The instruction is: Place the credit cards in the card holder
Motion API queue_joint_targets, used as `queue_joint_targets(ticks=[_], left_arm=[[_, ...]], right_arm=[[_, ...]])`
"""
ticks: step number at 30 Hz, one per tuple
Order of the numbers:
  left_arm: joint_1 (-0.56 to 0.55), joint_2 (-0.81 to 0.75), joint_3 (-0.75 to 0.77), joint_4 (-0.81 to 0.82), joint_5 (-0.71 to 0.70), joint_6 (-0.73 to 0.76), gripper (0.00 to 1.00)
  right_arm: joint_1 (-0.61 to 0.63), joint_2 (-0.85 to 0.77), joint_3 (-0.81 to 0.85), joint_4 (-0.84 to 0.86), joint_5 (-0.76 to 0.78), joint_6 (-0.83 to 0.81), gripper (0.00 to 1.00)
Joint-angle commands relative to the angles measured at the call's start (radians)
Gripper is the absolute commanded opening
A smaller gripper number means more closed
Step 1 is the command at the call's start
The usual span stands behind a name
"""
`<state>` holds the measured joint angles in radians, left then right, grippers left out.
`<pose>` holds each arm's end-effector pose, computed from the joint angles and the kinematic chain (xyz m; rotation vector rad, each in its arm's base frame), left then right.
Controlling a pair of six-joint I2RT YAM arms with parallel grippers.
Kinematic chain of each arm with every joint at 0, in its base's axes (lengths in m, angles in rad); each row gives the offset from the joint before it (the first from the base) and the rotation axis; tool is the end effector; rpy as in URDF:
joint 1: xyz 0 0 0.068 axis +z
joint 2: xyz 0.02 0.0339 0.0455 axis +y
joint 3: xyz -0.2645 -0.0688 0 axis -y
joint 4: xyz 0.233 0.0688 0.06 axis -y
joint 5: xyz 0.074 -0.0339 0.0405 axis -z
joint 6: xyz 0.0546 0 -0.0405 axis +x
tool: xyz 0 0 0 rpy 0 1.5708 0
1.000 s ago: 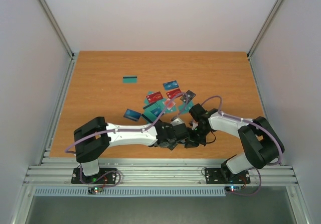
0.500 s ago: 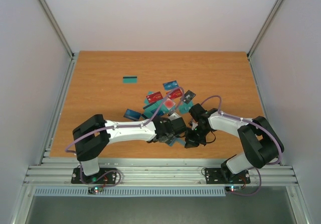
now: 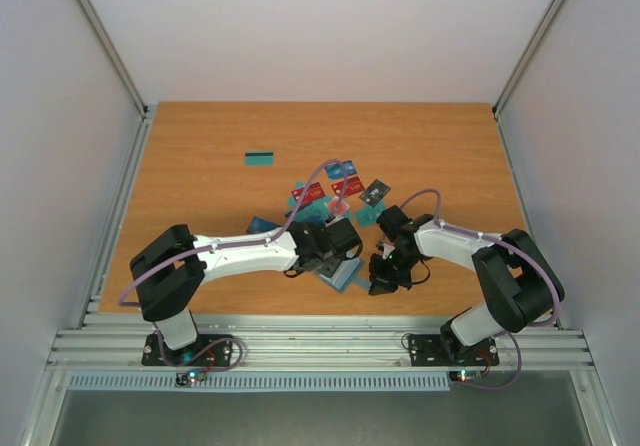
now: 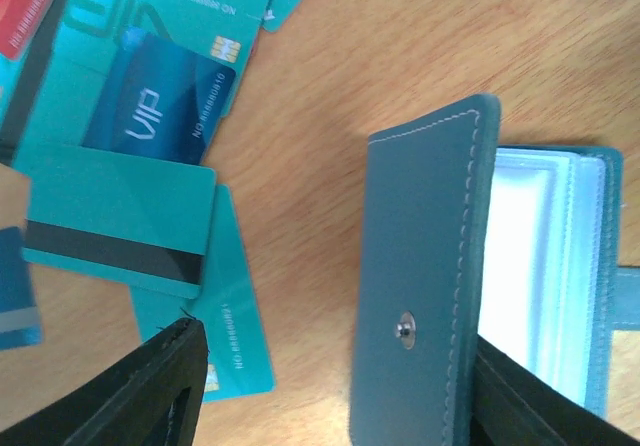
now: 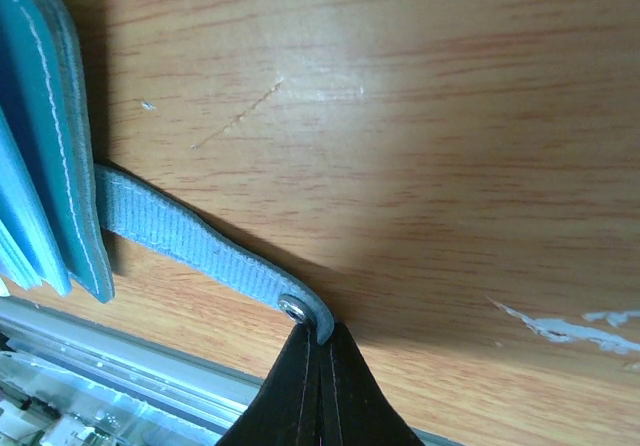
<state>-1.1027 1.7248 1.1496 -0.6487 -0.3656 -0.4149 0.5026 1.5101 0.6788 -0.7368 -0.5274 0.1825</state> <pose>0.1669 -0.2868 0.1809 0.8103 2.5163 0.0359 0.1670 0.1231 0.1246 0.4595 -2.8399 -0.7329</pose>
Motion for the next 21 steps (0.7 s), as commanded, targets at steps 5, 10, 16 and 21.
queue_joint_targets(ticks=[5, 10, 16, 21], left_arm=[[0.047, -0.041, -0.065, 0.122, 0.164, -0.01, 0.48], [0.059, -0.025, -0.065, 0.109, 0.186, -0.013, 0.37], [0.064, -0.038, -0.073, 0.123, 0.231, -0.02, 0.07], [0.066, -0.07, -0.091, 0.119, 0.264, -0.056, 0.0]], right_arm=[[-0.011, 0.014, 0.021, -0.024, 0.017, -0.015, 0.01], [-0.015, 0.01, 0.017, -0.024, 0.018, -0.012, 0.01], [-0.023, 0.008, 0.019, -0.025, 0.021, -0.008, 0.01], [-0.039, 0.013, 0.036, -0.048, 0.038, -0.014, 0.01]])
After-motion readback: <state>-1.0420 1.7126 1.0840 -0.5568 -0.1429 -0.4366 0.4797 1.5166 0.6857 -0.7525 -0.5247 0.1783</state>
